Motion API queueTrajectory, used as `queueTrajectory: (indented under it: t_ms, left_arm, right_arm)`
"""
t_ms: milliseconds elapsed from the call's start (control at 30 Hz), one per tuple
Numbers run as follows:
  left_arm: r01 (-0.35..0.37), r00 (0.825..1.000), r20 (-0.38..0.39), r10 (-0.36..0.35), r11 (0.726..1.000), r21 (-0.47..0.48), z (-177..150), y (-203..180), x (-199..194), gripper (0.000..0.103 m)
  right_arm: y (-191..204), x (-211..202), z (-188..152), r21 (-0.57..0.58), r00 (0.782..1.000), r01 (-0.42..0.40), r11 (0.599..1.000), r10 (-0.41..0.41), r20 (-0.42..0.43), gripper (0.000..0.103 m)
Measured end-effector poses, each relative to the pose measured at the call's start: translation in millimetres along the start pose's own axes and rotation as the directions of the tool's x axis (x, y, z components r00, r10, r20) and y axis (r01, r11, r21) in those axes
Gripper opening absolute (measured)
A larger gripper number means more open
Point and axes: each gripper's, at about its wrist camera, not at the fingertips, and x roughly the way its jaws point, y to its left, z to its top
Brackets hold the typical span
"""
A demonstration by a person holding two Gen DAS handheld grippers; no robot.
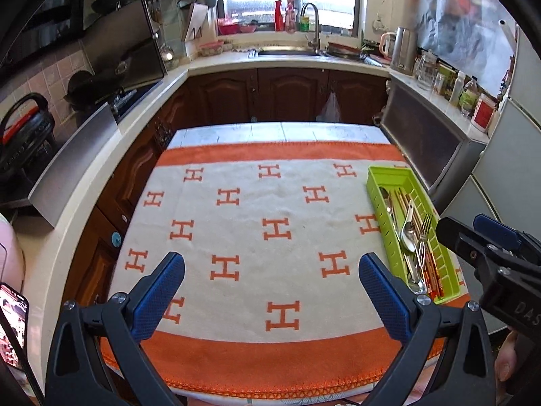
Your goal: Organize utensils
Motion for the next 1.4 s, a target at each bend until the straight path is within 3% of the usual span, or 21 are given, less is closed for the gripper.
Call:
queueTrajectory:
  t_ms: [67,333,833,1400]
  left_arm:
    - [-0.014,1.000,0.027,0.014,1.000,0.003,2,-1,-7,0.102]
    - [-0.050,0.996,0.073,0.050,0.999,-0.007,4,-4,-21,0.102]
    - [-0.059,0.997,0.042,0.062,0.996,-0.065,2,5,-14,0.102]
    - [-0.059,0.996,0.064,0.066,0.993,-0.100,4,10,-12,0.102]
  right_arm:
    - [4,-13,5,0.012,0.999,-0.040,0.999,0.040,0.020,0.084]
    - [30,-49,7,-0.037,0.991,0.018,0.999,-0.013,0.131,0.086]
    - [15,-32,6,0.000,0.994,0.029,1.000,-0.029,0.105,0.086]
    - [14,-19,3,-0.006,0.996,0.029,1.000,-0.028,0.090,0.086]
